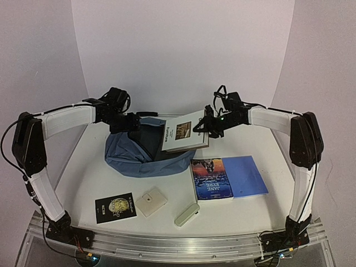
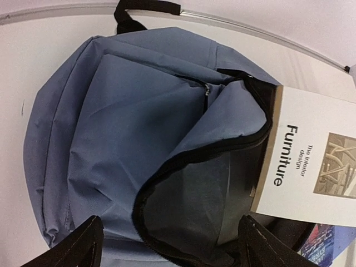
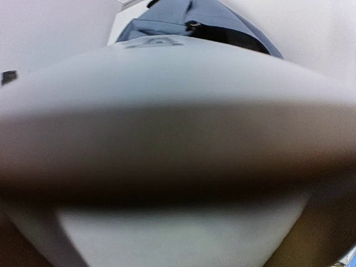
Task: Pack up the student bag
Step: Place the book in the student bag.
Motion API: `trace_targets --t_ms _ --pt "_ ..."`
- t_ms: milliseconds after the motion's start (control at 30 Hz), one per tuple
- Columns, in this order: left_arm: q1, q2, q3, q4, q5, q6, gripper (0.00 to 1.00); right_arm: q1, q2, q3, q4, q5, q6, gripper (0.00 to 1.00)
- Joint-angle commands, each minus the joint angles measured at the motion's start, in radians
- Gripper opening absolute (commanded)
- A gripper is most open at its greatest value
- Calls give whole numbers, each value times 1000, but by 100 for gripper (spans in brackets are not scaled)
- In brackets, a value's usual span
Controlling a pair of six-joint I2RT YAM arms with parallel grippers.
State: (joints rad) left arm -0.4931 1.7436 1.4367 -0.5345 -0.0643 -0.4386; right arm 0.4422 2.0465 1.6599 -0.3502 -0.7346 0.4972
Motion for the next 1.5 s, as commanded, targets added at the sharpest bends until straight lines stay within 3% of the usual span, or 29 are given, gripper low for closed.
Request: trace_targets --t_ms 0,233,633,1067,1333,1467 --pt "-121 33 111 -38 -133 117 78 -9 4 -38 55 71 -22 25" --pt "-204 193 258 -101 -112 177 54 -9 -6 -106 56 97 -29 24" --pt "-219 508 496 -225 -221 162 46 -10 -24 -157 63 84 1 22" --pt "-208 691 633 -346 -317 139 41 -9 -29 -179 66 88 7 21" --pt "-208 730 634 -398 -358 146 28 -9 -23 -180 71 78 16 19" --pt "-208 714 619 -394 -352 147 9 -8 -27 -182 74 71 20 18"
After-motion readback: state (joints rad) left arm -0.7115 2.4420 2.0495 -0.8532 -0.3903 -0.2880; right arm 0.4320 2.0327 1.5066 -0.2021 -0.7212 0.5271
